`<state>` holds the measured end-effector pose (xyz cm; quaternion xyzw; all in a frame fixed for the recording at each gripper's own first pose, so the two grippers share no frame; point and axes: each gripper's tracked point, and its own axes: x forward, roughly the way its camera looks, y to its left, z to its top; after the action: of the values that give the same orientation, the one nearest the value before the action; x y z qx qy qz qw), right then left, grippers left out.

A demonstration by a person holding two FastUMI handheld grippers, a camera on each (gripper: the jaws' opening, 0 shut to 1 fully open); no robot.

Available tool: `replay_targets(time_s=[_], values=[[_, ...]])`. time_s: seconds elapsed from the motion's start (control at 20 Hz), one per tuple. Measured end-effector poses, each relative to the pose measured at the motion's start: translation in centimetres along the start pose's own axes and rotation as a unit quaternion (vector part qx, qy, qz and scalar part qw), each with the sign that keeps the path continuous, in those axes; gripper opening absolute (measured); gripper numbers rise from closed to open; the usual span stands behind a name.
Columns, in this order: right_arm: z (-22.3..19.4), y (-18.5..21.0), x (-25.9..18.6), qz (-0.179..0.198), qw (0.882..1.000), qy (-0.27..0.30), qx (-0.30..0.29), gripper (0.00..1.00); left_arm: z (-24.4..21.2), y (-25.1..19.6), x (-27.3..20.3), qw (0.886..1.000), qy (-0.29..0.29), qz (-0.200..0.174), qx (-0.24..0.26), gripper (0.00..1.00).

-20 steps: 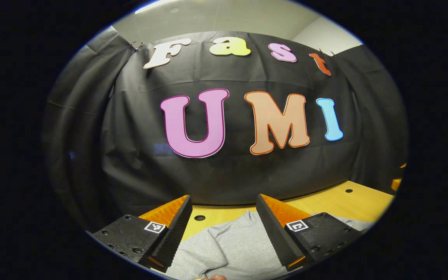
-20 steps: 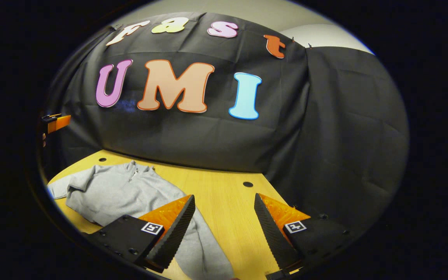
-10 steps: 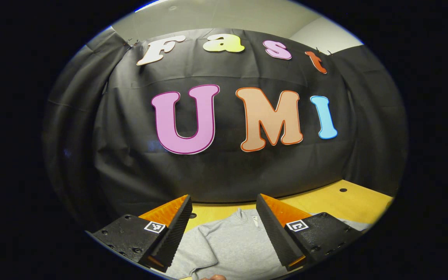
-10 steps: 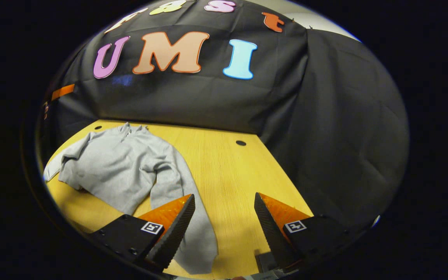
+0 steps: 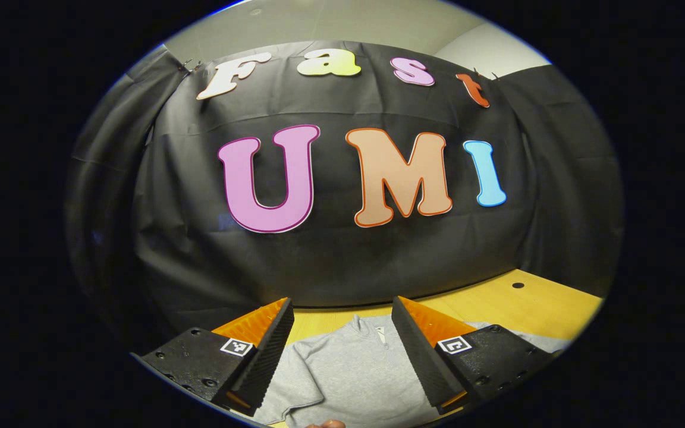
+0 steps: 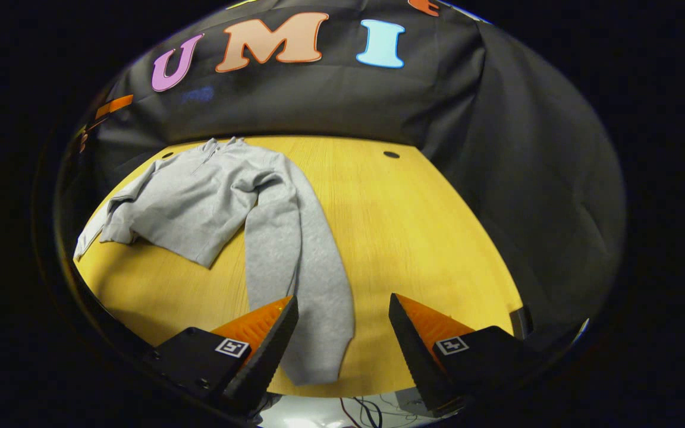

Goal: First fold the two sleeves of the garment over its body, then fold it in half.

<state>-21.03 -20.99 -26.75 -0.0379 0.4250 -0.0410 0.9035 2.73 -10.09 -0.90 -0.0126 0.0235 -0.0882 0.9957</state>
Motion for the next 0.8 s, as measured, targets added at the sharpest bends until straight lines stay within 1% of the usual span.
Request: replay_targets(time_s=[0.2, 0.25, 0.3, 0.55, 0.65, 0.7, 0.75, 0.8], values=[[-2.2, 0.5, 0.3, 0.014, 0.999, 0.032, 0.004, 0.98, 0.1, -0.5, 0.2, 1.000, 0.000, -0.005, 0.004, 0.96], [-2.5, 0.6, 0.3, 0.016, 0.999, 0.037, 0.008, 0.98, 0.0, -0.6, 0.2, 1.000, 0.000, -0.005, 0.004, 1.00], [-2.9, 0.7, 0.5, 0.018, 0.999, 0.042, 0.015, 0.98, 0.1, -0.6, 0.3, 1.000, 0.000, -0.006, 0.004, 0.96], [-5.2, 1.3, 1.2, 0.026, 0.996, 0.081, 0.035, 0.97, -0.2, -0.6, 0.3, 1.000, 0.003, -0.003, 0.004, 0.96], [-5.2, 1.5, 1.4, 0.031, 0.995, 0.078, 0.054, 0.97, -0.5, -0.3, 0.4, 1.000, 0.007, 0.000, 0.004, 0.96], [-5.4, 1.8, 1.4, 0.040, 0.994, 0.081, 0.066, 0.92, -0.6, -0.2, 0.4, 1.000, 0.009, 0.002, 0.003, 0.96], [-5.3, 2.1, 1.3, 0.045, 0.993, 0.082, 0.077, 0.90, -0.7, -0.1, 0.4, 1.000, 0.011, 0.004, 0.002, 0.96], [-5.2, 2.1, 1.5, 0.045, 0.993, 0.079, 0.078, 0.75, -0.7, 0.0, 0.5, 1.000, 0.013, 0.006, 0.001, 0.96]])
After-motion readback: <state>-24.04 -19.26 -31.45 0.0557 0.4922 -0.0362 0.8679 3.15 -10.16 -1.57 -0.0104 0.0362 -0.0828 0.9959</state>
